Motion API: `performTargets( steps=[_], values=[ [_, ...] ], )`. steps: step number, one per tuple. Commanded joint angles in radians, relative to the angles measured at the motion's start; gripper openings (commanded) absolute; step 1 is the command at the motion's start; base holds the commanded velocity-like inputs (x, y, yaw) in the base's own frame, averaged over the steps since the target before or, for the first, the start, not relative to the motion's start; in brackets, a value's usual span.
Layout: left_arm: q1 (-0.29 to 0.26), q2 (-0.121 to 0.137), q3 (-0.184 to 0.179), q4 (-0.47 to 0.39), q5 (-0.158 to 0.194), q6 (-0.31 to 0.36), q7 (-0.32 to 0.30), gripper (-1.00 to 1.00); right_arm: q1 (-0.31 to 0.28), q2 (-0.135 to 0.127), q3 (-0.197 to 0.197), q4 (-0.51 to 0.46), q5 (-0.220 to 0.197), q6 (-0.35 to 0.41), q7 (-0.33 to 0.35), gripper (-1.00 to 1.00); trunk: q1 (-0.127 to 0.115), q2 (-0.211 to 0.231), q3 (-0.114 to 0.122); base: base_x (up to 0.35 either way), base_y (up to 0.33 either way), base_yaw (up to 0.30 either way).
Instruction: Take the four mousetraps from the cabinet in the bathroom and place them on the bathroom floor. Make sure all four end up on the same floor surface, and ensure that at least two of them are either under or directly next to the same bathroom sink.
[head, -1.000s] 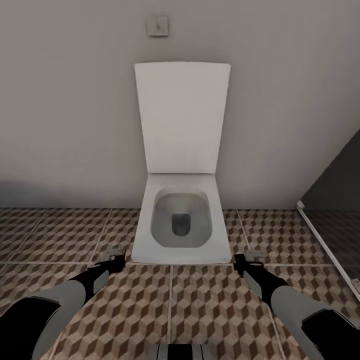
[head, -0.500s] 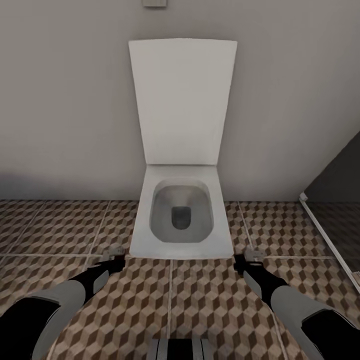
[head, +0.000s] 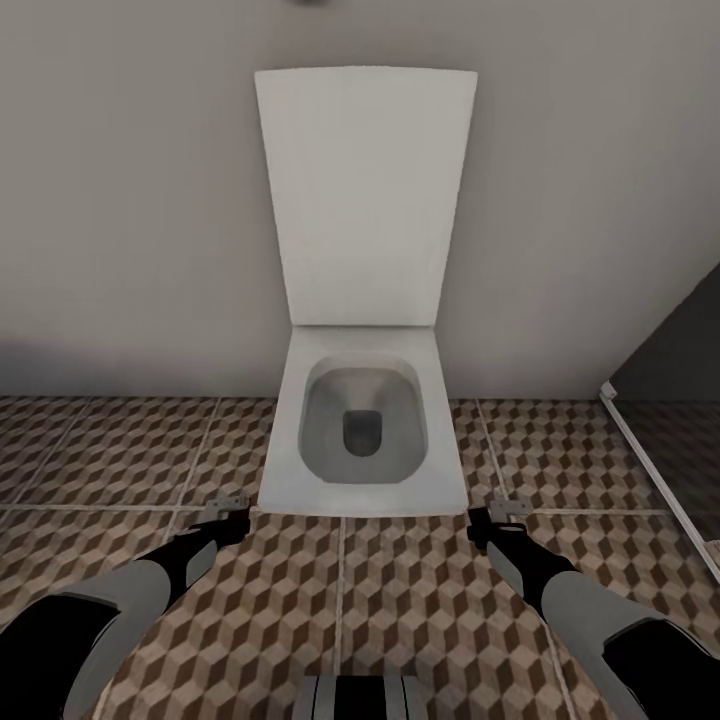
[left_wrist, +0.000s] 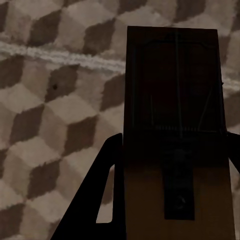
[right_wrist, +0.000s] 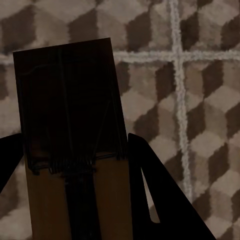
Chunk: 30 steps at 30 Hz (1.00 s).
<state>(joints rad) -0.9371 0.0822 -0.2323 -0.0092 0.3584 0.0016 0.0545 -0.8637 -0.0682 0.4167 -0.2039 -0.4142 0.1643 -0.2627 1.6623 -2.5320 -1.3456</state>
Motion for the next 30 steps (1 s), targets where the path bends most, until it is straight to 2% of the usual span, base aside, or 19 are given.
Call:
performTargets(
  steps=[1,30],
  values=[
    [0.000,0.000,-0.009,-0.001,0.006,0.001,0.005,-1.00,0.000,-0.001,0.008,-0.003,-0.010,0.006,-0.006,-1.00,0.000,0.000,-0.001,0.000,0.000,0.000],
    [0.000,0.001,-0.009,-0.003,0.010,0.000,0.005,-1.00,0.000,-0.001,0.010,-0.003,-0.009,0.014,-0.001,-1.00,0.000,0.000,-0.001,0.000,0.000,0.000]
  ],
)
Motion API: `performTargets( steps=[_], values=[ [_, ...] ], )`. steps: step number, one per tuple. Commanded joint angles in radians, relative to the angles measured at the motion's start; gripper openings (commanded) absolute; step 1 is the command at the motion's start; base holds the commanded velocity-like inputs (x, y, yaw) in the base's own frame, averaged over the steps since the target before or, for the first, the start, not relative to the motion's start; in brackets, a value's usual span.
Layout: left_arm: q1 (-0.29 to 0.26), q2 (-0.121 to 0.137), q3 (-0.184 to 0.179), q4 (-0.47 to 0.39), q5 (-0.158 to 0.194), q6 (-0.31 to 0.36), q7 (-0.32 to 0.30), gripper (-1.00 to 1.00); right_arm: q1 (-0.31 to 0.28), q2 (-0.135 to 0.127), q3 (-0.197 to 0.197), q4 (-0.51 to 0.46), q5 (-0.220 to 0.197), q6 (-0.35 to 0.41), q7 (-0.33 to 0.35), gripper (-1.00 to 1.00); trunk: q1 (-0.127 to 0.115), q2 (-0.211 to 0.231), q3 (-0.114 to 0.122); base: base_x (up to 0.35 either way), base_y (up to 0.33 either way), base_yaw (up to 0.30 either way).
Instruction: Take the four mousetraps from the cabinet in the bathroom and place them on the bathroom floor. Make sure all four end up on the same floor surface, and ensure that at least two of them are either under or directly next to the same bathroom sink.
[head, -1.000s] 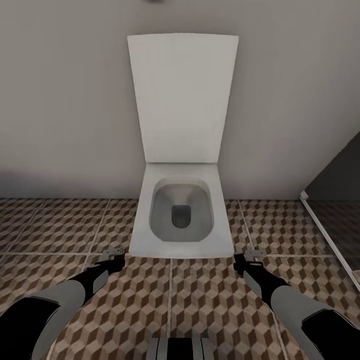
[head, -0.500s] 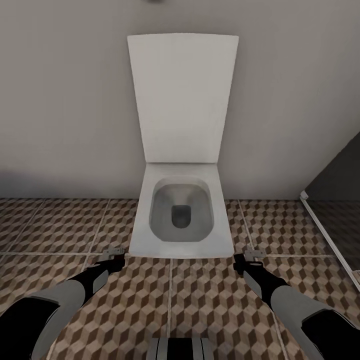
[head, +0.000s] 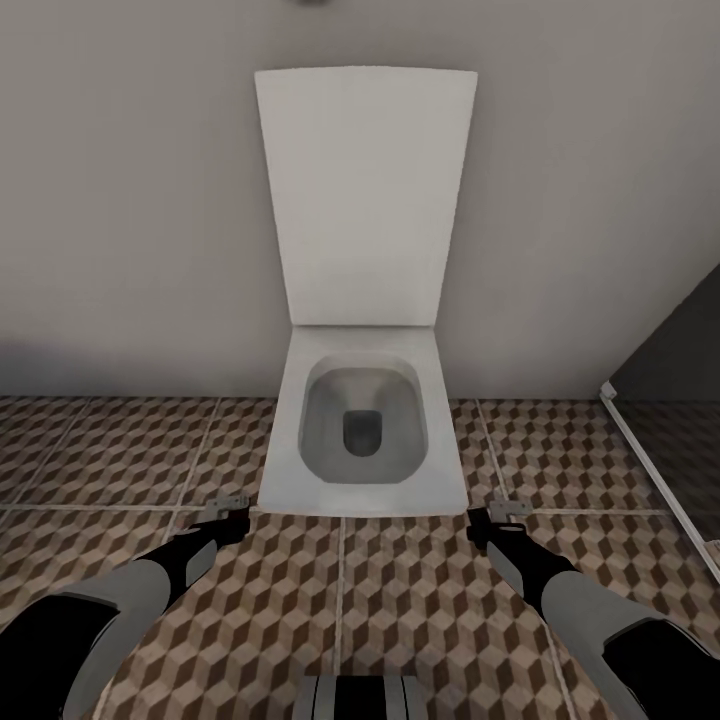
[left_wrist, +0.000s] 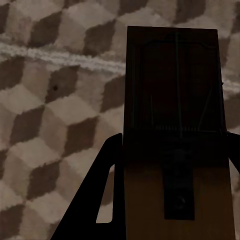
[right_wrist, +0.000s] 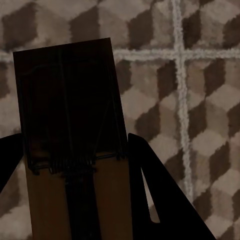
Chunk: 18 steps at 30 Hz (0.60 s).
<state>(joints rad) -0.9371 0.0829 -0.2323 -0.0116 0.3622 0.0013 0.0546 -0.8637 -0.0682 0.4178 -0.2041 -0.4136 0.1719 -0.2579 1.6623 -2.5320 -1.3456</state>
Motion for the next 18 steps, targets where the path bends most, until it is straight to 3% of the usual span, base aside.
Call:
performTargets(
  steps=[1,18],
  values=[
    [0.000,0.000,-0.009,-0.001,0.006,0.000,0.005,-1.00,0.000,-0.001,0.008,-0.003,-0.010,0.005,-0.006,-1.00,0.000,0.000,-0.001,0.000,0.000,0.000],
    [0.000,0.000,-0.009,-0.001,0.006,0.000,0.005,-1.00,0.000,-0.001,0.008,-0.003,-0.010,0.002,-0.006,-1.00,0.007,-0.004,-0.066,0.000,0.000,0.000]
  ],
)
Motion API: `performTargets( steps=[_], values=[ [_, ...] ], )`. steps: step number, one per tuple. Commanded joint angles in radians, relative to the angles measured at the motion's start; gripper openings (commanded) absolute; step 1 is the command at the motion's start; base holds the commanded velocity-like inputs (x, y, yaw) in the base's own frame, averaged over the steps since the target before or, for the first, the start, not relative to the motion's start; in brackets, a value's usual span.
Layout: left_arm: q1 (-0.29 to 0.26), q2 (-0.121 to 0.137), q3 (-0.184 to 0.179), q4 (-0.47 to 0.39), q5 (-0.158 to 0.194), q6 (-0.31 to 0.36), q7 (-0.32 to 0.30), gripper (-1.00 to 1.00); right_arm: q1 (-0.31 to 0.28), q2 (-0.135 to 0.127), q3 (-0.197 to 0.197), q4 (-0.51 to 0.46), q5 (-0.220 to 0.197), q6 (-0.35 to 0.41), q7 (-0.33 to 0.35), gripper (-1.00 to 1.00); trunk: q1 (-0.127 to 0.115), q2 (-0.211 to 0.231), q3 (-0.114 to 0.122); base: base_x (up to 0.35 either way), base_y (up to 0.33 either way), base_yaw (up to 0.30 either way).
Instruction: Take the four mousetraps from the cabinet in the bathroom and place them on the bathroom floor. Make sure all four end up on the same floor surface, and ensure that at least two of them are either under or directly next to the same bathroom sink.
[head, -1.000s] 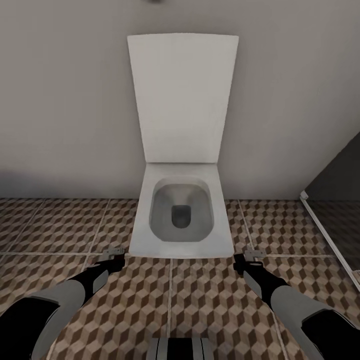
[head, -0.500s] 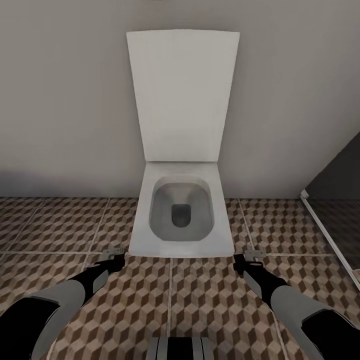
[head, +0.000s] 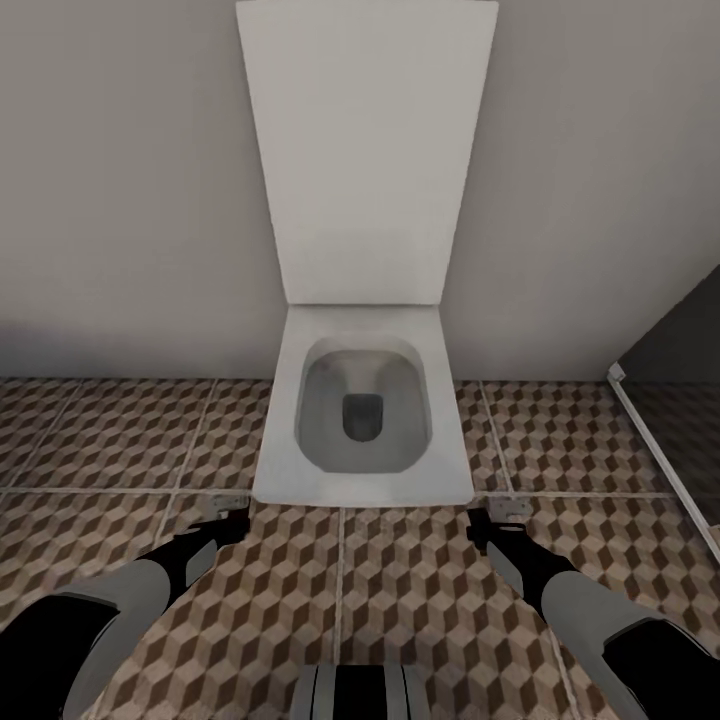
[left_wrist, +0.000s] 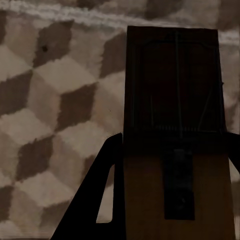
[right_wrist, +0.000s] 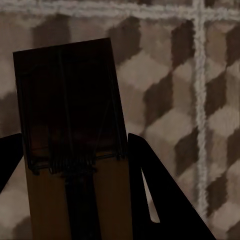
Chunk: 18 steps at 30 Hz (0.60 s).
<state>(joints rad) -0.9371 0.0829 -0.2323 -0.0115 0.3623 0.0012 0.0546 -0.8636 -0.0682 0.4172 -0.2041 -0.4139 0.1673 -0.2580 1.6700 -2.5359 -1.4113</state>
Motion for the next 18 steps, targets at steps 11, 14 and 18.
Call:
performTargets(
  steps=[11,14,18],
  values=[
    [0.000,0.000,-0.009,-0.001,0.006,0.000,0.005,-1.00,0.000,-0.001,0.009,-0.003,-0.009,0.006,-0.006,-1.00,0.001,-0.001,-0.008,0.000,0.000,0.000],
    [0.000,0.000,-0.009,-0.001,0.006,0.000,0.005,-1.00,0.000,-0.001,0.009,-0.003,-0.009,0.006,-0.006,-1.00,0.001,-0.001,-0.008,0.000,0.000,0.000],
    [0.000,0.000,-0.009,-0.001,0.006,0.000,0.005,-1.00,0.000,-0.001,0.009,-0.003,-0.009,0.006,-0.006,-1.00,0.002,-0.001,-0.020,0.000,0.000,0.000]
  ],
)
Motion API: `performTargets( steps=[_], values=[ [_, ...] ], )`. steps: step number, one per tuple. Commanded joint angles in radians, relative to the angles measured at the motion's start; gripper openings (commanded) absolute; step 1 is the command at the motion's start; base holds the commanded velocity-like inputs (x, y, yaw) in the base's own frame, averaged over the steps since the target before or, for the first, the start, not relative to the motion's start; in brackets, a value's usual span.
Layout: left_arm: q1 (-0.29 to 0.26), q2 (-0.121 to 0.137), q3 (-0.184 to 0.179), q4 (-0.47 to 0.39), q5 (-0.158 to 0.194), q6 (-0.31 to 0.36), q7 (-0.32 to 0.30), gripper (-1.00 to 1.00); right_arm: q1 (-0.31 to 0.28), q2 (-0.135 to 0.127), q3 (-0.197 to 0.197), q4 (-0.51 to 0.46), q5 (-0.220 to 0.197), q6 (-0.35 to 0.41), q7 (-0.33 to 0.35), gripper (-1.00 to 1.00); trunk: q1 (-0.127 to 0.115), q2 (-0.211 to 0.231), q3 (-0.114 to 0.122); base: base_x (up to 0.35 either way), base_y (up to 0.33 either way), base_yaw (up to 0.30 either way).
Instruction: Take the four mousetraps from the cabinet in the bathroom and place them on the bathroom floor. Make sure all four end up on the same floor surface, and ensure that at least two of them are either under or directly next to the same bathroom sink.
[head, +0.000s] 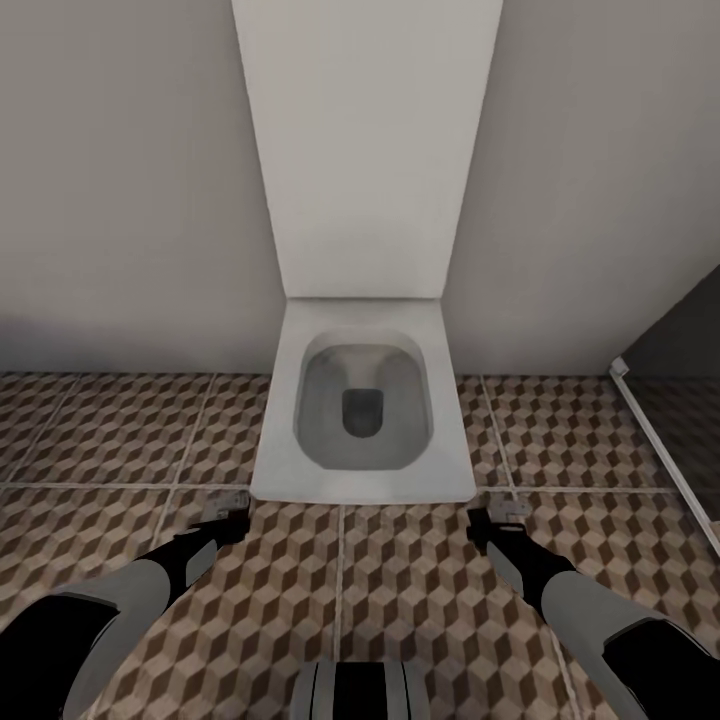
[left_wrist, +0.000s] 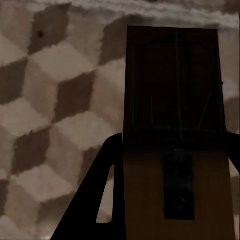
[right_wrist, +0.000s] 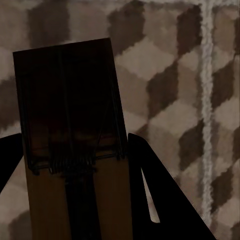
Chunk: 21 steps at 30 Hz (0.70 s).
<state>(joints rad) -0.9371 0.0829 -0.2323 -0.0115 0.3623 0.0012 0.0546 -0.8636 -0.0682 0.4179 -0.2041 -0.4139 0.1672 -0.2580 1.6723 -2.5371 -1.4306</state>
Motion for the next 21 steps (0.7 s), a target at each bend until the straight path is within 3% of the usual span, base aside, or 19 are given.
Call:
performTargets(
  steps=[1,13,21],
  values=[
    [0.000,0.000,-0.009,-0.001,0.006,0.000,0.005,-1.00,0.000,-0.001,0.009,-0.003,-0.009,0.006,-0.006,-1.00,0.000,-0.001,-0.005,0.000,0.000,0.000],
    [0.000,0.000,-0.009,-0.001,0.006,0.000,0.005,-1.00,0.000,-0.001,0.008,-0.003,-0.009,0.006,-0.005,-1.00,0.006,-0.003,-0.051,0.000,0.000,0.000],
    [0.000,0.000,-0.009,-0.002,0.007,0.001,0.005,-1.00,0.000,-0.001,0.008,-0.003,-0.009,0.006,-0.004,-1.00,0.006,-0.003,-0.051,0.000,0.000,0.000]
  ],
)
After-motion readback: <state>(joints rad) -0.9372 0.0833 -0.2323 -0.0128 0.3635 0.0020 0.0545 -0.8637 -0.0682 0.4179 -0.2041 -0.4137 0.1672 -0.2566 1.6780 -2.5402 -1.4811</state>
